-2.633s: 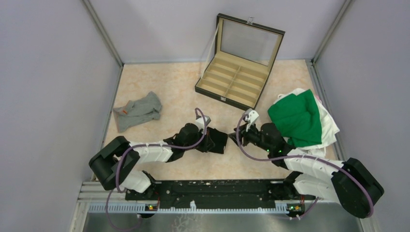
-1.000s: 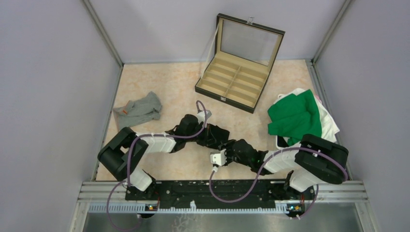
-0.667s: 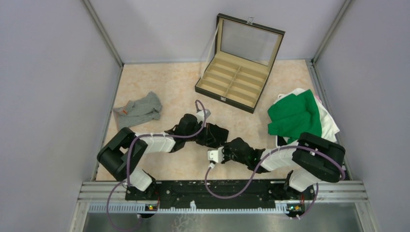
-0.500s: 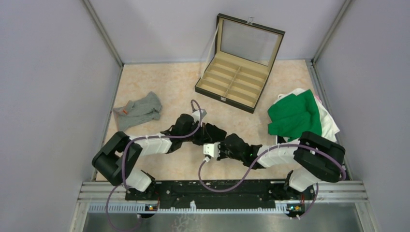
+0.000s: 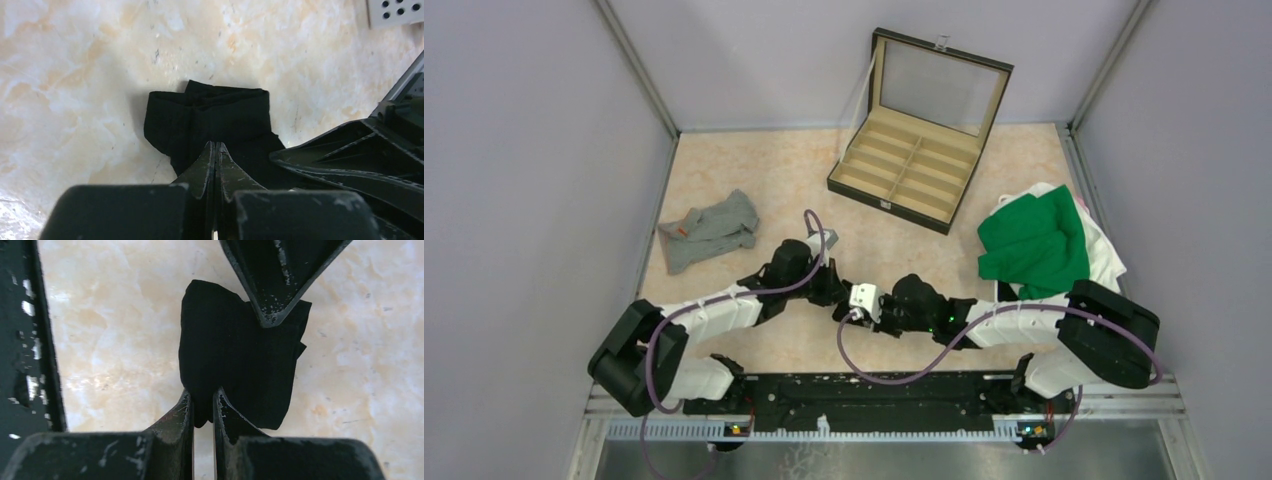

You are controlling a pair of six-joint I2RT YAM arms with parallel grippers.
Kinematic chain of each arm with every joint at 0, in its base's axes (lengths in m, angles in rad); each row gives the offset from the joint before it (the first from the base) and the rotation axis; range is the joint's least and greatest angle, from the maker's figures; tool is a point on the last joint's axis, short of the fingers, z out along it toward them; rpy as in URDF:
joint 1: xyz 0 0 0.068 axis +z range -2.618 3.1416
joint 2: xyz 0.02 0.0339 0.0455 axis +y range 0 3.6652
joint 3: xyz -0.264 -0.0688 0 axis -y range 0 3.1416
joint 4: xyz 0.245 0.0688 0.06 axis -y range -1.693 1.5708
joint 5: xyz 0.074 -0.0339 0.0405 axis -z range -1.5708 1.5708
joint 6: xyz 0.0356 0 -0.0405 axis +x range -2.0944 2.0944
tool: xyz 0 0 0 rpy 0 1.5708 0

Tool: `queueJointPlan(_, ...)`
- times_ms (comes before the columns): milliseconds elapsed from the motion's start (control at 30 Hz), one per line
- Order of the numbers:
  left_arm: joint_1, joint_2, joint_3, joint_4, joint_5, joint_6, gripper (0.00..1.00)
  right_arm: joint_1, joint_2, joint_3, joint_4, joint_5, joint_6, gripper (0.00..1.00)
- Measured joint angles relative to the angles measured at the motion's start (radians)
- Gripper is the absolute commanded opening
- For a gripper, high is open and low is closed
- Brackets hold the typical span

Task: Roll the underwear
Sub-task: Roll the underwear to the center of the board.

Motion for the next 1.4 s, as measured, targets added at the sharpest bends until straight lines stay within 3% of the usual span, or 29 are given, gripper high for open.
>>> queueJointPlan(467, 0.000, 0.020, -0.049, -0.005, 0.027, 0.004, 0.00, -0.002, 0.026, 0.000, 0.006, -0.169, 0.249, 0.00)
queueJointPlan(1133, 0.000, -0.001, -0.055, -0.043, 0.009, 0.008, 0.00, -0.139, 0.095, -0.069, 0.196, -0.340, 0.705, 0.00)
queueJointPlan(1400, 0.000, -0.002, -0.051, -0.047, -0.004, 0.007, 0.00, -0.182, 0.124, -0.084, 0.247, -0.379, 0.814, 0.00)
